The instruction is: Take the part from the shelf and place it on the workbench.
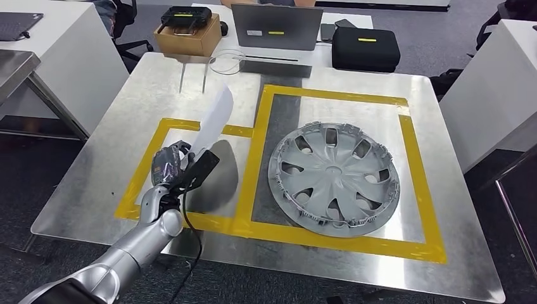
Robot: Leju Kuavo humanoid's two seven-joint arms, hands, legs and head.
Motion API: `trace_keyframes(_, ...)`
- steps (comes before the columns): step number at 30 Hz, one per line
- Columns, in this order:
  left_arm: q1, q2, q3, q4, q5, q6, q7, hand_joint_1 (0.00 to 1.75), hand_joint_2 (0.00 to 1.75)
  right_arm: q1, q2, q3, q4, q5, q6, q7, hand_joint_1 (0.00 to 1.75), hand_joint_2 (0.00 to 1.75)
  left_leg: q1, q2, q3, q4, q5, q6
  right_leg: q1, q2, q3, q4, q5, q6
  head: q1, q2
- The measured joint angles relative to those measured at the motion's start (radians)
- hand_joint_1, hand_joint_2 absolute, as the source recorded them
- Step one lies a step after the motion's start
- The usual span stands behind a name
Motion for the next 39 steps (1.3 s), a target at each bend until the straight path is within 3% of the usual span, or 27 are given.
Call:
trace_keyframes(2,-0.002,0.002,0.014,0.018,-0.014,0.000,0.008,1.75,1.75,0.000,-0.001,0.000,0.000,0.000,0.000,0.000,0.00,0.00,0.000,-0.002,0.000,0.010,-0.008,-0.009,-0.005,-0.003,0.064,-0.144,0.061,0.017,0.000,0.000)
trace_keyframes(3,-0.003,0.003,0.020,0.025,-0.021,0.000,0.011,1.75,1.75,0.000,-0.002,0.000,0.000,0.000,0.000,0.000,0.00,0.00,-0.001,-0.002,-0.002,0.019,-0.015,-0.015,-0.006,-0.004,0.094,-0.204,0.084,0.017,0.000,0.000)
trace_keyframes(4,-0.004,0.005,0.027,0.033,-0.028,0.000,0.015,1.75,1.75,-0.001,-0.001,0.000,0.000,0.001,0.000,0.001,0.00,0.00,-0.004,-0.002,-0.004,0.026,-0.021,-0.021,-0.006,-0.005,0.113,-0.241,0.097,0.011,-0.001,0.000)
trace_keyframes(6,-0.006,0.008,0.036,0.046,-0.039,0.000,0.021,1.75,1.75,-0.001,0.000,0.000,0.000,0.001,0.000,0.002,0.00,0.00,-0.005,-0.002,-0.006,0.033,-0.029,-0.028,-0.002,-0.004,0.121,-0.251,0.100,-0.006,-0.003,0.000)
trace_keyframes(8,-0.006,0.012,0.044,0.056,-0.047,-0.001,0.023,0.87,1.75,-0.001,0.000,0.000,0.000,0.001,0.000,0.002,0.00,0.00,-0.001,-0.001,-0.010,0.044,-0.039,-0.035,-0.006,-0.003,0.123,-0.251,0.101,-0.016,-0.003,0.000)
trace_keyframes(10,-0.005,0.016,0.051,0.065,-0.052,-0.001,0.023,0.00,1.75,-0.003,0.000,0.000,0.000,0.001,-0.001,0.002,0.00,0.00,0.004,0.000,-0.043,0.118,-0.085,-0.047,-0.011,-0.003,0.126,-0.252,0.101,-0.024,-0.004,0.000)
trace_keyframes(12,-0.001,0.016,0.056,0.076,-0.055,-0.001,0.022,0.00,0.87,-0.004,0.001,0.000,0.000,0.002,-0.002,0.003,0.00,0.00,0.008,0.001,-0.111,0.262,-0.150,-0.056,-0.010,-0.003,0.127,-0.252,0.100,-0.029,-0.005,0.000)
trace_keyframes(13,0.002,0.017,0.059,0.081,-0.056,-0.002,0.020,0.00,0.44,-0.005,0.001,0.000,0.000,0.002,-0.003,0.003,0.00,0.00,0.009,0.002,-0.140,0.320,-0.168,-0.058,-0.009,-0.003,0.127,-0.252,0.100,-0.030,-0.005,0.000)
trace_keyframes(14,0.004,0.017,0.061,0.084,-0.056,-0.005,0.019,0.00,0.00,-0.005,0.001,0.000,0.000,0.002,-0.003,0.004,0.00,0.00,0.010,0.002,-0.153,0.343,-0.166,-0.058,-0.008,-0.003,0.128,-0.252,0.100,-0.030,-0.005,0.000)
trace_keyframes(15,0.006,0.017,0.063,0.088,-0.057,-0.008,0.018,0.00,0.00,-0.006,0.000,0.000,0.000,0.002,-0.004,0.005,0.00,0.00,0.010,0.002,-0.145,0.323,-0.145,-0.055,-0.008,-0.002,0.130,-0.252,0.099,-0.030,-0.005,0.000)
trace_keyframes(17,0.004,0.017,0.066,0.092,-0.060,-0.013,0.016,0.00,0.00,-0.008,0.001,0.000,0.000,0.003,-0.004,0.008,0.00,0.00,0.009,0.003,-0.080,0.183,-0.074,-0.043,-0.006,0.000,0.133,-0.252,0.099,-0.030,-0.005,0.000)
trace_keyframes(19,0.001,0.016,0.068,0.094,-0.063,-0.015,0.007,0.00,0.00,-0.012,0.002,0.000,0.000,0.004,-0.004,0.012,0.00,0.00,0.004,0.004,-0.024,0.068,-0.036,-0.030,-0.001,0.001,0.133,-0.252,0.098,-0.028,-0.005,0.000)
trace_keyframes(24,0.002,0.005,0.079,0.085,-0.034,-0.034,-0.053,0.00,0.00,-0.013,0.002,0.000,0.000,0.005,-0.005,0.015,0.00,0.00,-0.001,0.006,0.001,0.023,-0.023,-0.009,0.002,-0.001,0.120,-0.234,0.087,-0.008,-0.004,0.000)
trace_keyframes(25,0.004,-0.002,0.083,0.076,-0.015,-0.046,-0.072,0.00,0.00,-0.013,0.000,0.000,0.000,0.004,-0.006,0.015,0.00,0.00,0.001,0.006,0.005,0.016,-0.017,-0.005,0.002,-0.002,0.100,-0.194,0.067,-0.010,-0.003,0.000)
trace_keyframes(27,0.019,-0.017,0.089,0.047,0.033,-0.073,-0.116,0.00,0.00,-0.011,-0.003,0.000,0.000,0.002,-0.007,0.015,0.00,0.00,0.000,0.005,0.005,0.013,-0.015,0.001,0.001,-0.003,0.035,-0.061,0.013,-0.016,-0.001,0.000)
trace_keyframes(29,0.047,-0.032,0.091,0.004,0.088,-0.103,-0.152,0.00,0.00,-0.008,-0.005,0.000,0.000,0.001,-0.009,0.014,0.00,0.00,-0.002,0.004,0.005,0.014,-0.016,0.001,0.000,-0.003,-0.013,0.034,-0.014,-0.011,-0.001,0.000)
trace_keyframes(30,0.063,-0.038,0.091,-0.024,0.121,-0.120,-0.169,0.00,0.00,-0.007,-0.005,0.000,0.000,0.001,-0.010,0.013,0.00,0.00,-0.003,0.003,0.005,0.015,-0.017,0.001,0.000,-0.003,-0.011,0.025,-0.004,-0.004,-0.001,0.000)
trace_keyframes(31,0.081,-0.044,0.090,-0.061,0.166,-0.142,-0.188,0.00,0.00,-0.006,-0.007,0.000,0.000,0.000,-0.010,0.011,0.00,0.00,-0.003,0.002,0.005,0.018,-0.019,0.000,-0.001,-0.003,0.012,-0.025,0.019,0.005,-0.001,0.000)
trace_keyframes(33,0.120,-0.052,0.085,-0.162,0.280,-0.188,-0.219,0.00,0.00,-0.004,-0.010,0.000,0.000,-0.004,-0.012,0.005,0.00,0.00,-0.006,0.001,0.003,0.028,-0.028,-0.008,-0.002,-0.005,0.086,-0.172,0.071,0.015,-0.001,0.000)
trace_keyframes(35,0.160,-0.054,0.065,-0.284,0.387,-0.218,-0.226,0.00,0.00,-0.002,-0.012,0.000,0.001,-0.010,-0.013,-0.002,0.00,0.00,-0.010,0.000,-0.001,0.038,-0.036,-0.016,0.000,-0.006,0.124,-0.245,0.093,0.006,-0.002,0.000)
trace_keyframes(39,0.224,-0.033,-0.010,-0.538,0.579,-0.285,-0.251,0.00,0.00,0.005,-0.012,-0.001,0.004,-0.017,-0.016,-0.017,0.00,0.00,-0.005,0.000,-0.012,0.061,-0.056,-0.032,-0.003,-0.005,0.127,-0.249,0.096,-0.016,-0.004,0.000)
